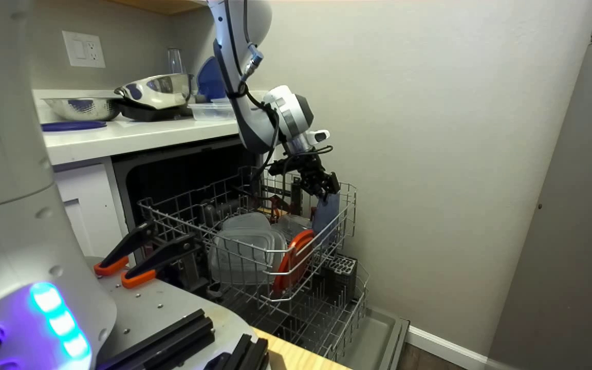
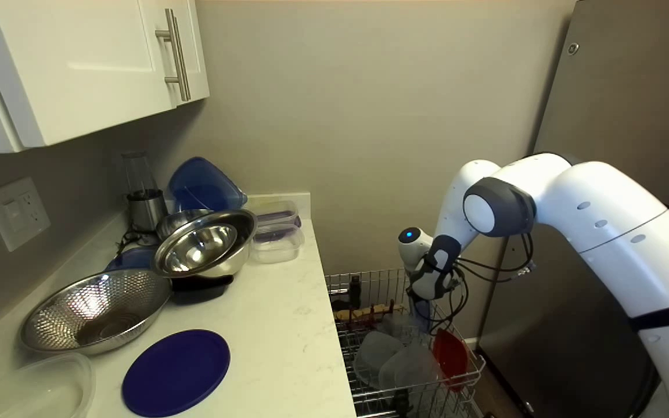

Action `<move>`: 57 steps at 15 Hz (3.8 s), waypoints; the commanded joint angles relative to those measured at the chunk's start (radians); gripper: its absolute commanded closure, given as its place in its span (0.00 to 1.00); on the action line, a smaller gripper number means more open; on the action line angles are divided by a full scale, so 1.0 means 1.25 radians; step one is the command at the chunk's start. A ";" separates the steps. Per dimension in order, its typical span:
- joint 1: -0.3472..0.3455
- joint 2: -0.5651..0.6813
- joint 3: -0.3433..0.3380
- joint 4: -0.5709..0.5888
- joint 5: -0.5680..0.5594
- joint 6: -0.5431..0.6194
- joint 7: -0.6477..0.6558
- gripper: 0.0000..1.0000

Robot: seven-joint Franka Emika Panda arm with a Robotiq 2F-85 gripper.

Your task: Put one lid in the dishwasher

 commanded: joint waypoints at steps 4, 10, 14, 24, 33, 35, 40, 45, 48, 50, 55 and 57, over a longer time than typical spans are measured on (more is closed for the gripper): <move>0.011 0.019 -0.012 0.015 0.049 0.003 -0.071 0.97; -0.010 0.040 -0.022 0.025 0.079 0.004 -0.077 0.97; -0.018 0.054 -0.025 0.033 0.115 0.000 -0.082 0.97; -0.007 0.047 -0.043 0.036 0.139 -0.005 -0.088 0.51; 0.008 0.008 -0.086 0.008 0.127 0.002 -0.093 0.01; -0.025 -0.018 -0.050 -0.007 0.136 0.020 -0.137 0.00; -0.122 -0.073 0.064 -0.037 0.206 0.061 -0.303 0.00; -0.167 -0.100 0.104 -0.054 0.253 0.043 -0.396 0.00; -0.185 -0.114 0.119 -0.068 0.267 0.050 -0.428 0.00; -0.193 -0.123 0.126 -0.077 0.272 0.056 -0.443 0.00; -0.168 -0.094 0.101 -0.038 0.268 0.036 -0.414 0.00; -0.168 -0.096 0.101 -0.040 0.268 0.036 -0.414 0.00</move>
